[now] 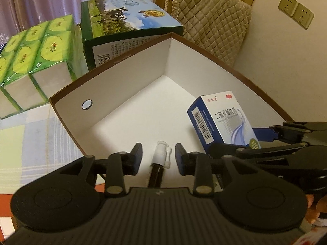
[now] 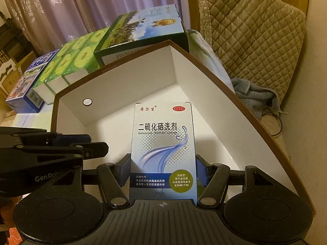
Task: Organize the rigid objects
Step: 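Lower both items into the brown box and open both grippers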
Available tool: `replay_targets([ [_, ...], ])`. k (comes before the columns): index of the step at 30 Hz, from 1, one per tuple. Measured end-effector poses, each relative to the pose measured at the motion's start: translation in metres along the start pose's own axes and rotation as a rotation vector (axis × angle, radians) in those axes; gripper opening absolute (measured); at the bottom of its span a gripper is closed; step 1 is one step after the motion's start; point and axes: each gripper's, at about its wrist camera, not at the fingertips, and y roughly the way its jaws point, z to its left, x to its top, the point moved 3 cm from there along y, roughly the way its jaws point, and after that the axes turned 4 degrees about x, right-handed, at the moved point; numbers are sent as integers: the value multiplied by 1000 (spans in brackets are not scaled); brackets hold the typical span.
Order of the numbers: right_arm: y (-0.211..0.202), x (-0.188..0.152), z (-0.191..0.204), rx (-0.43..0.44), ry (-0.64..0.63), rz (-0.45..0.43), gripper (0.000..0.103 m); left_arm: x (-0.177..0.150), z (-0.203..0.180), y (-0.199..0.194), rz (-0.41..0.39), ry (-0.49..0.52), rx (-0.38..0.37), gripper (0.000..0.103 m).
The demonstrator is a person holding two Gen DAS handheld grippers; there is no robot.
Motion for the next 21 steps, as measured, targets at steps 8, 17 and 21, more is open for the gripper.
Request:
replay_targets([
  [8, 0, -2, 1, -5, 47, -15, 68, 1, 3, -8, -17, 21, 14, 30],
  [17, -13, -9, 4, -19, 36, -25, 75, -6, 1, -21, -37, 34, 2, 32],
  [21, -23, -14, 6, -22, 40, -36, 76, -9, -1, -32, -57, 41, -10, 32],
])
